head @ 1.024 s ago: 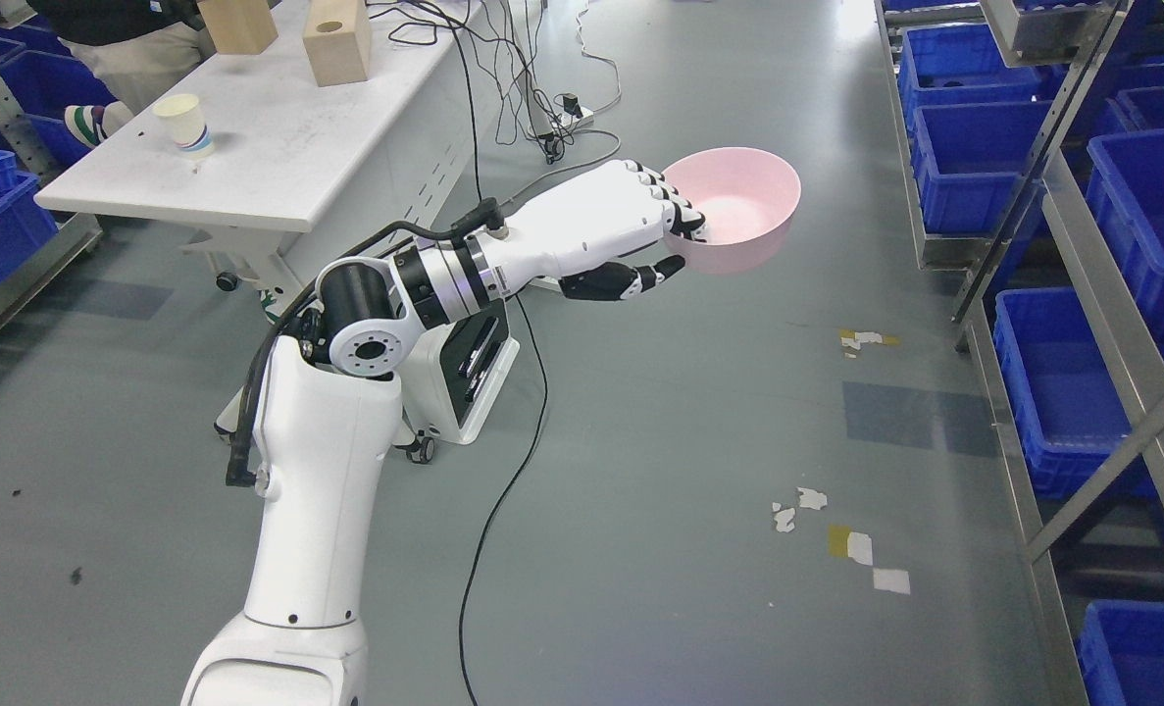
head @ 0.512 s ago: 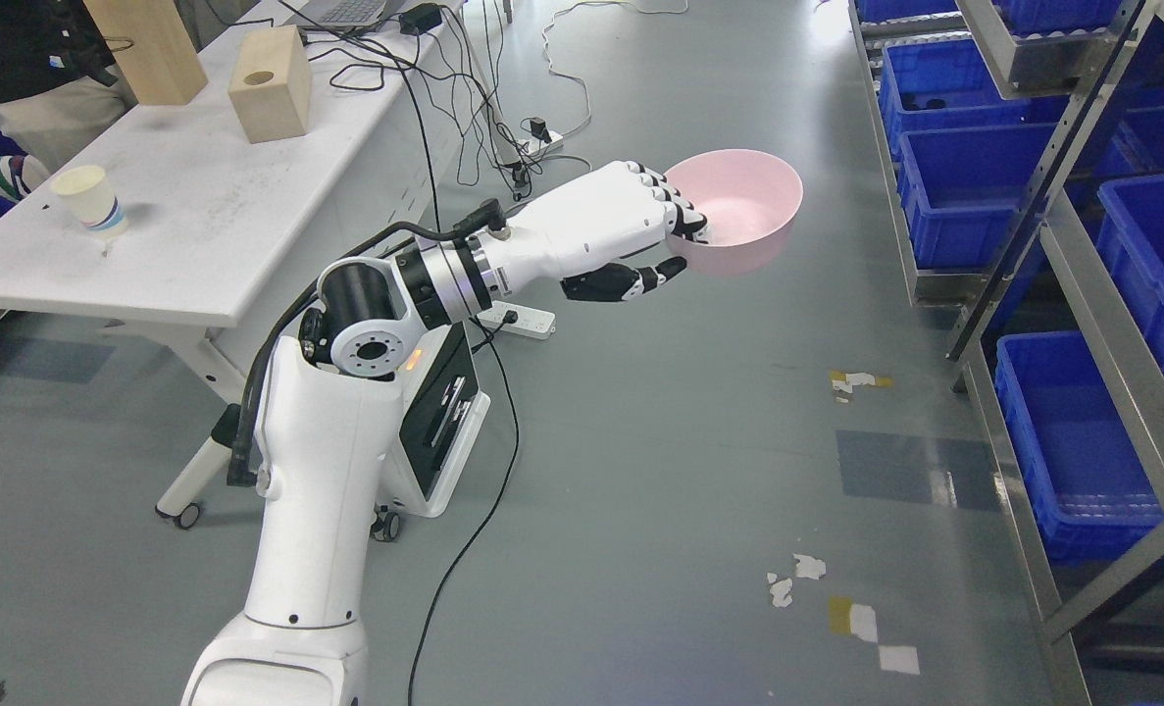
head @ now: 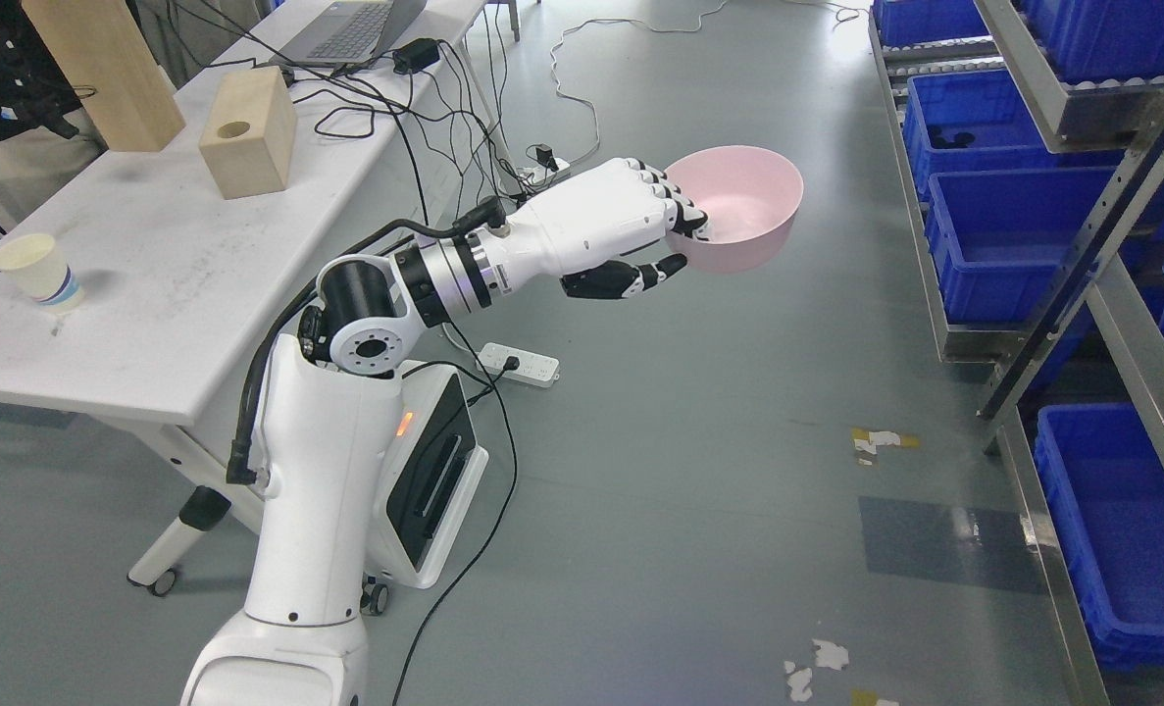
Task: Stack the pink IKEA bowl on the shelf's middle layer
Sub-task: 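Hold the pink bowl up with the left hand while turning, then carry the pink bowl over the other pink bowl on the tray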
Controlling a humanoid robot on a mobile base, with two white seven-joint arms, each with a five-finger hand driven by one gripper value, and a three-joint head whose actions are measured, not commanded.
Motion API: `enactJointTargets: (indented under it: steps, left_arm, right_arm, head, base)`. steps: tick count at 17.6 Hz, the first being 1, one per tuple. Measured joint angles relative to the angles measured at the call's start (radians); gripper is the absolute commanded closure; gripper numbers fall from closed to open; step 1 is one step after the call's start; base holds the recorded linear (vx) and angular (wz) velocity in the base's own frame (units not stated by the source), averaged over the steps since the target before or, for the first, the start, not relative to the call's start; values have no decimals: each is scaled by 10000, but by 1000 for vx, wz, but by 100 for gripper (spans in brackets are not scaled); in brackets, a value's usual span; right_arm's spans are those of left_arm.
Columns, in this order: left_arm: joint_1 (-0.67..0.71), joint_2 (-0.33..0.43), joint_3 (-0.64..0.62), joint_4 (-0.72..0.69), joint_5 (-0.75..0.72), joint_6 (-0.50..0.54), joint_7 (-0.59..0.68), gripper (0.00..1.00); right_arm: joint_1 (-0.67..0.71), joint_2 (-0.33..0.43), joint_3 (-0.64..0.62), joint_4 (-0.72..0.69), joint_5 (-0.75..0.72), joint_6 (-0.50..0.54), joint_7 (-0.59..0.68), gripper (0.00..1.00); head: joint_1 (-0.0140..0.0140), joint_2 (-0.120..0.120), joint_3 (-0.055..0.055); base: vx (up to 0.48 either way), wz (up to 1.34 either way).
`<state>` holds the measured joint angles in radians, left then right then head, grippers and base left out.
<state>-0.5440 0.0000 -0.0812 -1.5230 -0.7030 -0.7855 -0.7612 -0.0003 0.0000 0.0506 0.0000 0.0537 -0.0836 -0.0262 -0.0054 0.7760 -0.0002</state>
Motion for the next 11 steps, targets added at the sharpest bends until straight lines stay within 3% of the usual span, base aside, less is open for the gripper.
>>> enactJointTargets:
  steps: [5, 11]
  left_arm:
    - [-11, 0, -18, 0, 11, 0, 0, 99]
    - [-23, 0, -203, -2, 67, 0, 2, 99]
  right_arm:
    - [-2, 0, 0, 0, 0, 0, 0, 0]
    - [4, 0, 0, 0, 0, 0, 0, 0]
  head:
    - [0, 0, 0]
    - [0, 0, 0]
  base:
    - [235, -295]
    - [139, -1170]
